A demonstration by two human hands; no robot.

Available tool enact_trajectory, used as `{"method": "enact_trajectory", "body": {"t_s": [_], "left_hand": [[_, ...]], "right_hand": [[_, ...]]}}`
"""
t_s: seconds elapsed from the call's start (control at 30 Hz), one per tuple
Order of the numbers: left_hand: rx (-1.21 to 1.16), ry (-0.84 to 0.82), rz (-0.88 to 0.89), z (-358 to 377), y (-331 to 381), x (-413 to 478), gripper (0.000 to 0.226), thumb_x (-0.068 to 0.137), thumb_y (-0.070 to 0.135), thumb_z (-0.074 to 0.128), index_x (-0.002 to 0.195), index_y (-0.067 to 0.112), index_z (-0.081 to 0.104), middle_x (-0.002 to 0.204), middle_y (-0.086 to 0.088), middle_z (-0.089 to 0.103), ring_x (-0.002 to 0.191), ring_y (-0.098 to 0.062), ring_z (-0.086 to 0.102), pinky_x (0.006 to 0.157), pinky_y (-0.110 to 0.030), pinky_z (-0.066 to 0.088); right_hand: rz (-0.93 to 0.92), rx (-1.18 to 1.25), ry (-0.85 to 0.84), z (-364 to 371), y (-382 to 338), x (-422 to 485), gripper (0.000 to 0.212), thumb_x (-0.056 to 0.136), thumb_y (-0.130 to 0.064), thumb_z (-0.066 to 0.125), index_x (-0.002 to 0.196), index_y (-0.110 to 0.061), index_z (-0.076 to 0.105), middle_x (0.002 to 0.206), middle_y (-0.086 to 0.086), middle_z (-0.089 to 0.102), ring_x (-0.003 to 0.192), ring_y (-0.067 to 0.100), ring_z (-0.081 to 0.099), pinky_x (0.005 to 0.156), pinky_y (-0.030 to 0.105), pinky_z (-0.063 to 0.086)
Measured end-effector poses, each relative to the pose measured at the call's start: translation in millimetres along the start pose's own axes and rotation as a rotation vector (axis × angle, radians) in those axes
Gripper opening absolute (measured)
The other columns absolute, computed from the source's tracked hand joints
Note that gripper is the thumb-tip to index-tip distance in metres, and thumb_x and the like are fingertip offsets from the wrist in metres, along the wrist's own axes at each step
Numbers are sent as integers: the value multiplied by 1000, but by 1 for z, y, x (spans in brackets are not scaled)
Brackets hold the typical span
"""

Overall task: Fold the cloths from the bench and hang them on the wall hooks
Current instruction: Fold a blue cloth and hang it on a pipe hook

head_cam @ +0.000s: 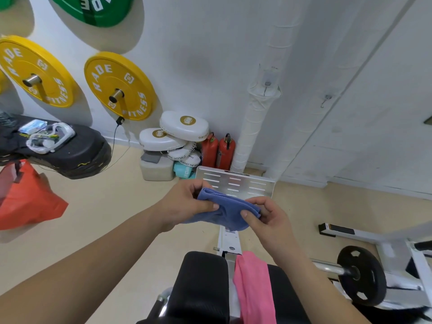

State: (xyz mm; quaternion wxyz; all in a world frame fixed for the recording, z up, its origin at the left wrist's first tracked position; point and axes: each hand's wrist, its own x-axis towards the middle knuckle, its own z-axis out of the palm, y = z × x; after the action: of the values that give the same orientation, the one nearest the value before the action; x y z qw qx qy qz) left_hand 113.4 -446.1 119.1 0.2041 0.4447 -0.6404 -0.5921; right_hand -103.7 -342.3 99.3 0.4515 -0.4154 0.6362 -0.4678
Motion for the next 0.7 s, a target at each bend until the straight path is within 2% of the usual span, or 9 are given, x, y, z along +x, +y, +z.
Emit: {"method": "enact_trajectory", "body": {"t_s": [0.1,0.27,0.43,0.57,0.7], "left_hand": [[25,29,25,-3,1,-2,18,83,5,80,95,17,74,94,-8,76,84,-12,68,81,-33,60],[182,22,124,-7,9,-8,27,84,0,74,102,19,65,96,-3,69,77,-4,63,69,-18,54],[402,-68,177,-9,13,-14,22,84,6,73,93,25,74,94,8,72,89,-11,66,73,-23,55],[482,-66,201,-8,15,-21,18,81,12,77,90,27,74,92,9,72,87,-12,66,74,-28,57],[514,-43,277,-11,20,-29,16,78,10,80,81,25,76,86,8,72,81,-13,66,70,-29,56]], "right_hand": [[-46,-12,14,2,3,-1,20,91,5,69,100,-13,70,91,4,76,81,10,71,73,20,58],[-40,-40,-2,-5,-2,-6,15,86,4,75,91,-10,77,86,4,77,78,8,70,73,19,57],[122,-116,-172,-12,-6,-10,16,81,3,78,85,-12,82,83,6,79,78,13,72,76,24,61],[176,-84,-153,-11,-7,-16,14,81,1,80,85,-11,83,84,9,79,78,16,73,75,24,61],[138,-135,-187,-14,-11,-21,13,81,-5,82,87,-17,84,83,6,79,76,15,72,73,25,60]]}}
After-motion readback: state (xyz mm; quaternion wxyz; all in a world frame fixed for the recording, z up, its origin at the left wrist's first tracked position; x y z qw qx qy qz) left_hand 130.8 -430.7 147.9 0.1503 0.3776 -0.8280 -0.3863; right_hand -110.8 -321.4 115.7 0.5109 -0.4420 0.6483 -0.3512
